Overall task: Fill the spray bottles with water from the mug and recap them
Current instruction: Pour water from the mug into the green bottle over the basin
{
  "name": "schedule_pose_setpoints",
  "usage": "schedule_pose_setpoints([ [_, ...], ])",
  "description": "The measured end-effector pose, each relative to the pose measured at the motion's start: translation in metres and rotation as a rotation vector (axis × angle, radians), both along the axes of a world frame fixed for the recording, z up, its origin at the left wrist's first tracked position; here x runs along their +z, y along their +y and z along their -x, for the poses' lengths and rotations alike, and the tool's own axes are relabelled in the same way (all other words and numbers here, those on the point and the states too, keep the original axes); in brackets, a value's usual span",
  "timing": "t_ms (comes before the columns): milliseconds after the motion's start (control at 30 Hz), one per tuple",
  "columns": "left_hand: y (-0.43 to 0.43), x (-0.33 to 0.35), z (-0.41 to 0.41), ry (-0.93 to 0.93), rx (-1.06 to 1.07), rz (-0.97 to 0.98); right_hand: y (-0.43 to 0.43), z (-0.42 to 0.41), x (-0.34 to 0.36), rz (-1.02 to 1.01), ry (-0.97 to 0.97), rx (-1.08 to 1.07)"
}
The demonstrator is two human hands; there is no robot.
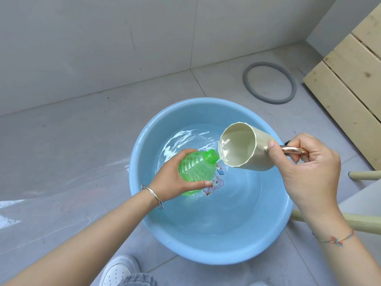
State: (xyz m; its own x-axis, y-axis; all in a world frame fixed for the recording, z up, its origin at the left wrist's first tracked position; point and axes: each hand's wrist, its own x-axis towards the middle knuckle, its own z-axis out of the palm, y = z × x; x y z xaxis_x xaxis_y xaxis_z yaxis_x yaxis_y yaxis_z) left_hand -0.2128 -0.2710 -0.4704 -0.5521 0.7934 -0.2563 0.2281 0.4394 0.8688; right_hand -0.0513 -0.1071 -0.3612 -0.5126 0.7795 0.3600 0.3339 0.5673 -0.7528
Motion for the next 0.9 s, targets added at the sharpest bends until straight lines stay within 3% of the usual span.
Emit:
schedule_pose_setpoints([
  [900, -0.002, 0.001, -0.001, -0.020, 0.033, 0.016, -0.006, 0.008, 0.016, -0.316, -0.048, 0.058],
])
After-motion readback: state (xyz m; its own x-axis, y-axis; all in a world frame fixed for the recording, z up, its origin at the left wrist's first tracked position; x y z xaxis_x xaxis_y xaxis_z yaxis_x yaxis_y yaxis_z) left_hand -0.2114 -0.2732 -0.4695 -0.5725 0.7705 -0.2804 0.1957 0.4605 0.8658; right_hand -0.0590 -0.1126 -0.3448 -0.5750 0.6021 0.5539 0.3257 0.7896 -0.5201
